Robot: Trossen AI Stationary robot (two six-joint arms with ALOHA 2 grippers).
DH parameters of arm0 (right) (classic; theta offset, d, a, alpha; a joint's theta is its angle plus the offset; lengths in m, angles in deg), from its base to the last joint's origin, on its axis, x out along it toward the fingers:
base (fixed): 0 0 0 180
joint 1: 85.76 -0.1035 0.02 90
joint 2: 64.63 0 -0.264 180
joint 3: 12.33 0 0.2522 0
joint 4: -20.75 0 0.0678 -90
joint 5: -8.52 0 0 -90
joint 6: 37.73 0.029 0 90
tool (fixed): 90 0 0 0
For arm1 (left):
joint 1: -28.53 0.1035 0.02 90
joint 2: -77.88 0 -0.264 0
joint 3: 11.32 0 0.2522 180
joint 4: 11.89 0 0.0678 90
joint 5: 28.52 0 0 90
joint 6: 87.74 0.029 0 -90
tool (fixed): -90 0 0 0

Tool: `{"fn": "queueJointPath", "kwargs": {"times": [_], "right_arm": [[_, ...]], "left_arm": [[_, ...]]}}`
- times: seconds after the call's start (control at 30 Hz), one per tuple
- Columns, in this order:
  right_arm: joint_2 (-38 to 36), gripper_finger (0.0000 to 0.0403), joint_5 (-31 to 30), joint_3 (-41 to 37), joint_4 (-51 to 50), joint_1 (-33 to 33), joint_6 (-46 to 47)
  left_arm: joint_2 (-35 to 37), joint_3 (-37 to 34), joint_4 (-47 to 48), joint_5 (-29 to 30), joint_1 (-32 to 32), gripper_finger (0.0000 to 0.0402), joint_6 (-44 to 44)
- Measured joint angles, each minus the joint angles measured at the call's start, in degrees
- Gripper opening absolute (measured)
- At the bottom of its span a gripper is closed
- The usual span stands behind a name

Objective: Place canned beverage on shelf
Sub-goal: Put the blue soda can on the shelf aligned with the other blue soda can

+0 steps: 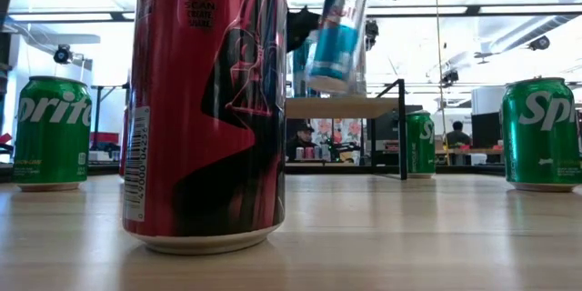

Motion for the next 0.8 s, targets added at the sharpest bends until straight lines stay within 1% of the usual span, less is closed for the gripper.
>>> {"fn": "queueJointPath", "kwargs": {"times": [0.1,0.17,0.37,0.53,0.8], "right_arm": [[0.0,0.0246,-1.0,0.0,0.0,0.0,0.2],[0.0,0.0246,-2.1,0.0,0.0,0.0,0.6],[0.0,0.0243,-3.1,-0.1,1.0,-0.1,0.8],[0.0,0.0235,-3.3,-0.2,0.9,-0.1,0.8],[-0.2,0.0238,-3.4,-0.2,0.8,0.0,0.7]], "left_arm": [[-1.9,2.2,0.7,0.3,-0.1,0.0309,0.4],[-3.0,3.1,0.4,1.7,-0.3,0.0303,0.4],[-4.9,3.5,-1.6,3.8,-1.5,0.0283,0.4],[-5.0,2.9,-3.1,7.5,-2.4,0.0269,0.5],[-4.9,2.8,-4.8,8.7,-2.7,0.025,0.4]]}}
